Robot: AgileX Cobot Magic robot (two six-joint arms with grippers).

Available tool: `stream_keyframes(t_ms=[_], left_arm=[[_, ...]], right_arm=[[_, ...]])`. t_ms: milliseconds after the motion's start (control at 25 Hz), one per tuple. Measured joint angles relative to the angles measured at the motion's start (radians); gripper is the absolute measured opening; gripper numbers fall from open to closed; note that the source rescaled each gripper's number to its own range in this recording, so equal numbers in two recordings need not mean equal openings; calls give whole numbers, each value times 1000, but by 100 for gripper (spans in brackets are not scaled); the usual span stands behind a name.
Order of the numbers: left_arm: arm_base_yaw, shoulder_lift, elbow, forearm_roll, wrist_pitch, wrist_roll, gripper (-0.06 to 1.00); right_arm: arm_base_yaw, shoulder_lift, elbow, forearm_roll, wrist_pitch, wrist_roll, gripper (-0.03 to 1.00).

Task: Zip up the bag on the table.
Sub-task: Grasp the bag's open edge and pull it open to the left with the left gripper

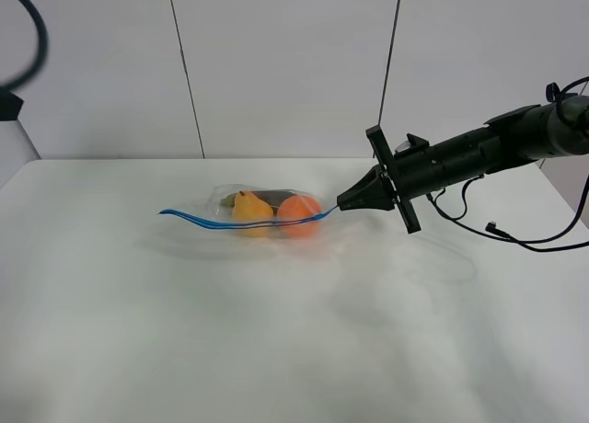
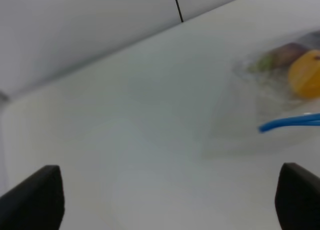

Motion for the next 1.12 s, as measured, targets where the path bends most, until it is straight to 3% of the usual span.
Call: stream_keyframes(t_ms=[240, 360, 600, 840, 1120], left_arm=[[-7, 189, 0, -39, -158, 498, 97], [-48, 263, 0, -142, -170, 606, 97], [-255, 366, 0, -245, -236, 642, 97], [-485, 489, -1, -313, -406, 615, 97], [-630, 647, -1, -343, -542, 610, 96]], right_arm=[[0, 0, 0, 3, 0, 0, 0], [0, 0, 0, 4, 0, -1, 0], [0, 0, 0, 4, 0, -3, 0], [0, 0, 0, 5, -2, -3, 0], [0, 0, 0, 7, -2, -3, 0]])
